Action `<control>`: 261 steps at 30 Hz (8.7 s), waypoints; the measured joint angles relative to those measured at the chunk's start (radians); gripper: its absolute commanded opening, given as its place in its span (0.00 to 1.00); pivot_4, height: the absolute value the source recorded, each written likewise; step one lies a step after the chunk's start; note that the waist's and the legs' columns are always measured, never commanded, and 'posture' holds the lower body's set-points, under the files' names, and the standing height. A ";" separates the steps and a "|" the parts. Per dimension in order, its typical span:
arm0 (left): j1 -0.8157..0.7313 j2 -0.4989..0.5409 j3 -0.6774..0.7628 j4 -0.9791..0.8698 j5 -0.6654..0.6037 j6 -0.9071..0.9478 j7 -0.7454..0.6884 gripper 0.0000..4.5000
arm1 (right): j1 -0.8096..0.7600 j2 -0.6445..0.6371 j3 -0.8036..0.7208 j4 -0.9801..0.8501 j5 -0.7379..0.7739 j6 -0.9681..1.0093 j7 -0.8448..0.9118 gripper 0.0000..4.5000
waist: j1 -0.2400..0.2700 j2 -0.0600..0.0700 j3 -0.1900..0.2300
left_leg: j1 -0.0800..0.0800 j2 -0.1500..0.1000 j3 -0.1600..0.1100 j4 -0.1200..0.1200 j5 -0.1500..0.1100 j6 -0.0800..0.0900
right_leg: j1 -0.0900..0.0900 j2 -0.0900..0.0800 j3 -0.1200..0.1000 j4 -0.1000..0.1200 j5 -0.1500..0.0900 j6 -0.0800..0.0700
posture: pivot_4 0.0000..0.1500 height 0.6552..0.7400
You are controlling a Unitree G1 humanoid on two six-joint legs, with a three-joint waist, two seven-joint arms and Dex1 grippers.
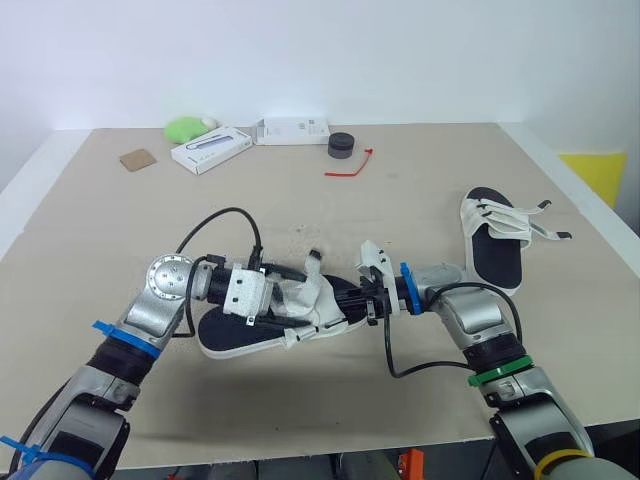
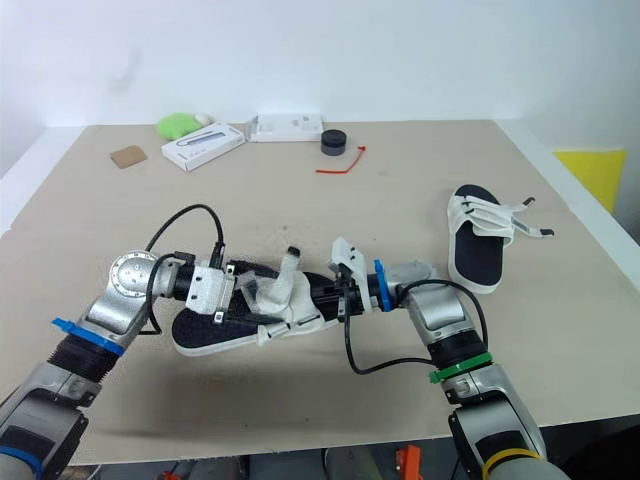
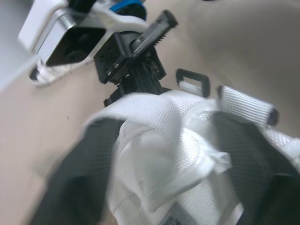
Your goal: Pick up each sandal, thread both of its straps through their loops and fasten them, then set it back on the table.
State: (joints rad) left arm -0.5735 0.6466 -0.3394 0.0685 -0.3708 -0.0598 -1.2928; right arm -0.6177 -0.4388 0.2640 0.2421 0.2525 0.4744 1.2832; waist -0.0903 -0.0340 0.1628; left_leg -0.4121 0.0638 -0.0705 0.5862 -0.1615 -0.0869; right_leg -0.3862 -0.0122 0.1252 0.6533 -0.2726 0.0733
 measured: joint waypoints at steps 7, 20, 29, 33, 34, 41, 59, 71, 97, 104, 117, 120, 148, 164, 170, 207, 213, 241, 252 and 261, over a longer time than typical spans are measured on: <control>-0.075 0.207 0.028 -0.239 -0.482 0.951 -0.070 0.99 | -0.016 0.002 0.008 0.015 0.000 0.000 -0.001 0.00 | -0.009 -0.001 0.003 | 0.001 0.000 -0.001 0.001 0.000 0.001 | -0.002 0.000 -0.001 0.004 -0.003 -0.004 | 1.00 1.00; -0.106 -0.043 0.313 -0.125 -0.684 1.395 0.369 0.99 | -0.017 0.001 0.008 0.021 0.001 -0.001 0.001 0.00 | -0.004 -0.002 0.003 | 0.003 0.000 -0.001 0.002 0.000 0.000 | 0.001 0.001 -0.001 0.004 -0.001 0.000 | 1.00 1.00; -0.305 -0.294 0.509 0.244 -0.616 1.501 0.778 0.99 | -0.014 -0.003 0.007 0.019 0.001 -0.001 -0.001 0.00 | 0.004 -0.003 0.003 | 0.003 -0.001 -0.001 0.004 0.000 0.000 | 0.002 0.001 -0.001 0.004 0.000 0.001 | 1.00 1.00; -0.331 -0.316 0.475 0.316 -0.550 1.534 0.807 0.99 | -0.013 -0.003 0.008 0.017 0.001 -0.001 -0.001 0.00 | 0.003 -0.002 0.003 | 0.003 -0.001 -0.001 0.004 -0.001 -0.001 | 0.002 0.001 -0.001 0.004 0.000 0.001 | 1.00 1.00; -0.334 -0.321 0.457 0.335 -0.531 1.543 0.804 0.99 | -0.012 -0.004 0.007 0.017 0.001 -0.001 -0.001 0.00 | 0.003 -0.002 0.003 | 0.003 -0.001 -0.001 0.004 -0.001 -0.002 | 0.002 0.001 -0.001 0.004 0.000 0.001 | 1.00 1.00; -0.408 -0.341 0.396 0.421 -0.445 1.541 0.737 0.99 | 0.009 -0.007 -0.002 -0.003 0.001 0.000 -0.009 0.00 | 0.003 -0.003 0.002 | 0.004 -0.001 -0.002 0.004 -0.001 -0.003 | 0.003 0.001 -0.001 0.004 -0.001 0.001 | 1.00 1.00; -0.507 -0.428 0.307 0.582 -0.327 1.484 0.540 0.99 | 0.032 -0.007 -0.006 -0.038 0.006 0.015 -0.029 0.00 | 0.002 -0.003 0.002 | 0.003 -0.001 -0.002 0.003 -0.003 -0.006 | 0.004 0.001 -0.001 0.002 -0.002 0.002 | 1.00 1.00; -0.544 -0.375 0.255 0.619 -0.252 1.452 0.448 0.99 | 0.030 -0.006 -0.004 -0.042 0.009 0.022 -0.041 0.00 | -0.001 -0.003 0.002 | 0.004 -0.001 -0.002 0.003 -0.003 -0.006 | 0.004 0.001 -0.001 0.002 -0.002 0.002 | 1.00 1.00; -0.572 -0.417 0.207 0.701 -0.121 1.374 0.384 0.99 | 0.031 -0.012 -0.005 -0.044 0.018 0.023 -0.040 0.00 | -0.005 -0.003 0.001 | 0.003 -0.001 -0.002 0.003 -0.003 -0.006 | 0.005 0.001 -0.001 0.002 -0.003 0.002 | 1.00 1.00; -0.580 -0.418 0.182 0.717 -0.090 1.361 0.320 0.99 | 0.047 -0.017 -0.007 -0.065 0.020 0.030 -0.040 0.00 | -0.005 -0.003 0.001 | 0.003 -0.001 -0.002 0.003 -0.005 -0.008 | 0.005 0.001 -0.001 0.002 -0.005 0.002 | 1.00 1.00; -0.576 -0.421 0.191 0.742 -0.013 1.322 0.324 0.22 | 0.048 -0.019 -0.008 -0.075 0.028 0.032 -0.036 0.00 | -0.004 -0.003 0.001 | 0.003 -0.001 -0.002 0.003 -0.007 -0.008 | 0.005 0.001 -0.001 0.002 -0.007 0.002 | 1.00 1.00; -0.576 -0.427 0.224 0.754 -0.001 1.322 0.340 0.01 | 0.048 -0.021 -0.008 -0.075 0.028 0.032 -0.033 0.00 | -0.003 -0.003 0.001 | 0.003 -0.001 -0.002 0.003 -0.008 -0.008 | 0.005 0.001 -0.001 0.001 -0.008 0.002 | 1.00 1.00; -0.616 -0.390 0.325 0.727 -0.064 1.376 0.312 0.97 | 0.034 -0.015 0.008 -0.051 0.020 0.024 -0.061 0.00 | -0.009 -0.003 0.002 | 0.004 -0.001 -0.003 0.007 -0.006 -0.008 | 0.007 0.001 -0.001 0.002 -0.003 0.003 | 1.00 1.00; -0.543 -0.422 0.282 0.556 -0.134 1.539 0.371 0.97 | 0.036 -0.013 0.008 -0.049 0.020 0.021 -0.063 0.00 | -0.009 -0.002 0.001 | 0.005 -0.002 -0.003 0.007 -0.006 -0.008 | 0.008 0.001 -0.001 0.002 -0.003 0.003 | 1.00 1.00; -0.562 -0.425 0.254 0.618 -0.128 1.476 0.368 0.97 | 0.043 -0.013 0.005 -0.055 0.020 0.021 -0.071 0.00 | -0.009 -0.002 0.001 | 0.005 -0.002 -0.003 0.008 -0.006 -0.008 | 0.009 0.001 -0.001 0.002 -0.003 0.003 | 1.00 1.00; -0.647 -0.506 0.182 0.867 0.039 1.254 0.281 0.97 | 0.082 -0.036 -0.018 -0.106 0.027 0.045 -0.086 0.00 | 0.011 -0.002 0.000 | 0.005 -0.004 -0.006 0.011 -0.008 -0.008 | 0.013 0.000 -0.002 0.000 -0.006 0.004 | 1.00 1.00; -0.647 -0.516 0.181 0.867 0.054 1.233 0.284 0.81 | 0.082 -0.036 -0.018 -0.106 0.027 0.045 -0.086 0.00 | 0.011 -0.002 0.000 | 0.005 -0.004 -0.006 0.011 -0.008 -0.008 | 0.013 0.000 -0.002 0.000 -0.006 0.004 | 1.00 1.00; -0.711 -0.519 0.458 0.992 -0.003 1.190 0.376 0.01 | 0.069 -0.021 -0.004 -0.101 0.030 0.047 -0.094 0.00 | -0.003 -0.001 0.001 | 0.005 -0.004 -0.007 0.011 -0.010 -0.008 | 0.013 0.001 -0.002 0.000 -0.008 0.004 | 1.00 1.00; -0.575 -0.333 0.242 0.543 -0.025 1.313 0.221 0.81 | 0.064 -0.016 0.003 -0.098 0.030 0.045 -0.092 0.00 | -0.010 0.000 0.001 | 0.005 -0.003 -0.007 0.010 -0.011 -0.008 | 0.013 0.000 -0.002 0.001 -0.008 0.004 | 1.00 1.00; -0.198 0.040 0.237 -0.300 -0.333 1.330 -0.029 0.81 | 0.060 -0.007 0.007 -0.090 0.028 0.040 -0.095 0.00 | -0.015 0.001 0.002 | 0.007 -0.002 -0.005 0.010 -0.011 -0.008 | 0.013 0.001 -0.001 0.001 -0.009 0.002 | 1.00 1.00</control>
State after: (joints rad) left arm -0.7720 0.6865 -0.1022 -0.2319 -0.7036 1.2698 -1.3214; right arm -0.5575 -0.4460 0.2714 0.1520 0.2808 0.5147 1.1877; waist -0.1048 -0.0327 0.1649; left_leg -0.4050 0.0623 -0.0757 0.5959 -0.1723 -0.0947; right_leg -0.3728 -0.0116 0.1239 0.6545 -0.2812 0.0750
